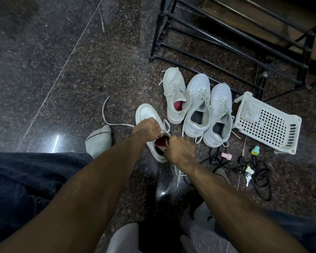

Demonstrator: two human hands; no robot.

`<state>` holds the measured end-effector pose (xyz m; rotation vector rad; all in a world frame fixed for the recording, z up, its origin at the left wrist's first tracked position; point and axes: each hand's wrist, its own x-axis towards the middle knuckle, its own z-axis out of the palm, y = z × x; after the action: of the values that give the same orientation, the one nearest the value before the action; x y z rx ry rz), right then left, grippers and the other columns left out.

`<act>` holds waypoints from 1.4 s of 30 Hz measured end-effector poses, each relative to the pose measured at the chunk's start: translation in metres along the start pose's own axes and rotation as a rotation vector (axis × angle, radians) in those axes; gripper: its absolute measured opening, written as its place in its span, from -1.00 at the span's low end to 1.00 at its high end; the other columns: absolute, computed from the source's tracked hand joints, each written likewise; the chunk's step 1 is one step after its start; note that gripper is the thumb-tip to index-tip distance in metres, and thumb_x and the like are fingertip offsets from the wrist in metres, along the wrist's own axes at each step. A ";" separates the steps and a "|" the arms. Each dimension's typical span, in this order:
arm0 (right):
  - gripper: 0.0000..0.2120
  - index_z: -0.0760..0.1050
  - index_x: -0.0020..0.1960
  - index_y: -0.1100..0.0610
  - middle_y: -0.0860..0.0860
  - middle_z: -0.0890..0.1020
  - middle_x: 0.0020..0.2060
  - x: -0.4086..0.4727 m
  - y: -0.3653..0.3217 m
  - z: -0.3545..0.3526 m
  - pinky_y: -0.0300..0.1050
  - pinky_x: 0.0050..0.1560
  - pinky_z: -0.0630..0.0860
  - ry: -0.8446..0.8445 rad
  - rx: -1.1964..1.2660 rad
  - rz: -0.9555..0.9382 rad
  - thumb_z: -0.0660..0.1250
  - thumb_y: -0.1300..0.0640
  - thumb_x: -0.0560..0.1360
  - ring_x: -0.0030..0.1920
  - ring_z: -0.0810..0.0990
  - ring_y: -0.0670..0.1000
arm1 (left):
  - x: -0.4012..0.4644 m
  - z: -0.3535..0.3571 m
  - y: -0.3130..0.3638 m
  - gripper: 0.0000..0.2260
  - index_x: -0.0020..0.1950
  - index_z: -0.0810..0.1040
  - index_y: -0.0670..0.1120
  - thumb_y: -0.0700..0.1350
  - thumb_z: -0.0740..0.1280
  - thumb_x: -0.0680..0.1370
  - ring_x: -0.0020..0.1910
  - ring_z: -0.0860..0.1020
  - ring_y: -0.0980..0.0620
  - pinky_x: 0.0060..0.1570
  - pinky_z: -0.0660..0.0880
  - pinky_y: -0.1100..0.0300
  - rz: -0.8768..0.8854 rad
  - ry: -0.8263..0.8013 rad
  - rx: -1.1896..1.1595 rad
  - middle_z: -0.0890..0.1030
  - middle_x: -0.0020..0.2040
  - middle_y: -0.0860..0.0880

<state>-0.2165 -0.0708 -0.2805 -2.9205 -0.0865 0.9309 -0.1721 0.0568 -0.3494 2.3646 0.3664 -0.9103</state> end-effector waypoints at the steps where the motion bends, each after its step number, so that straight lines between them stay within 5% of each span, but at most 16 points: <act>1: -0.72 0.53 0.13 0.21 0.17 0.62 0.08 -0.001 0.000 0.004 -0.03 -0.01 0.49 0.013 0.005 -0.003 0.34 0.15 0.44 0.10 0.60 0.21 | 0.000 0.000 0.000 -0.68 0.08 0.62 -0.03 0.07 0.40 0.39 0.07 0.59 -0.07 0.07 0.55 0.05 0.003 0.002 0.001 0.64 0.08 -0.04; 13: -0.81 0.66 -0.15 0.09 0.05 0.69 -0.24 0.022 -0.020 0.055 0.00 0.01 0.36 0.297 0.069 0.060 0.27 0.08 0.47 0.07 0.53 0.11 | 0.005 0.002 -0.001 -0.76 0.07 0.64 -0.02 0.04 0.35 0.47 0.08 0.58 -0.06 0.05 0.56 0.07 0.025 -0.005 0.031 0.64 0.09 -0.01; 18: -0.79 0.65 -0.08 0.09 0.07 0.69 -0.18 0.032 -0.024 0.055 -0.05 -0.07 0.47 0.217 0.058 0.042 0.23 0.17 0.50 0.11 0.51 0.11 | 0.005 0.002 -0.001 -0.76 0.05 0.65 -0.04 -0.06 0.26 0.48 0.06 0.59 -0.07 0.01 0.55 0.10 0.013 0.011 0.006 0.65 0.08 -0.04; 24: -0.77 0.54 0.16 0.03 0.01 0.60 0.06 0.023 0.018 0.054 -0.02 -0.18 0.52 0.195 -0.063 -0.384 0.23 0.01 0.57 0.10 0.52 0.11 | 0.002 -0.002 0.001 -0.71 0.21 0.61 -0.08 -0.02 0.36 0.52 0.20 0.55 -0.06 0.14 0.52 0.11 0.032 -0.001 0.025 0.59 0.22 -0.05; 28: -0.77 0.54 0.13 0.06 0.01 0.52 0.06 0.010 0.059 0.064 -0.09 -0.38 0.47 0.239 -0.128 -0.620 0.32 -0.01 0.52 -0.08 0.60 0.12 | 0.000 -0.002 0.000 -0.73 0.12 0.64 -0.04 -0.03 0.43 0.44 0.08 0.60 -0.05 0.06 0.55 0.13 -0.008 0.011 -0.036 0.65 0.10 -0.04; 32: -0.63 0.41 0.33 0.01 -0.02 0.46 0.23 0.006 0.065 0.060 0.06 -0.21 0.53 0.022 -0.203 -0.617 0.19 -0.09 0.57 0.03 0.60 0.15 | 0.000 0.000 0.000 -0.71 0.14 0.63 -0.03 -0.01 0.43 0.44 0.10 0.60 -0.05 0.10 0.55 0.11 -0.019 0.016 -0.047 0.65 0.11 -0.03; 39: -0.62 0.48 0.27 0.10 0.06 0.54 0.27 0.025 0.026 0.037 -0.01 0.11 0.49 -0.312 -0.412 -0.434 0.26 -0.06 0.52 0.19 0.57 0.18 | 0.002 0.001 -0.001 -0.70 0.16 0.62 -0.04 -0.01 0.42 0.45 0.11 0.59 -0.05 0.11 0.56 0.07 -0.025 0.004 -0.042 0.65 0.13 -0.03; 42: -0.57 0.46 0.33 0.09 0.02 0.43 0.38 0.029 0.010 0.036 -0.01 0.16 0.46 -0.354 -0.491 -0.367 0.22 -0.12 0.57 0.27 0.52 0.15 | 0.002 0.000 -0.001 -0.67 0.19 0.61 -0.05 0.01 0.42 0.45 0.14 0.58 -0.05 0.14 0.54 0.04 -0.021 -0.001 -0.028 0.63 0.14 -0.01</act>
<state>-0.2135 -0.0770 -0.3277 -2.9268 -0.9596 1.5116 -0.1709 0.0573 -0.3513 2.3384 0.4014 -0.9100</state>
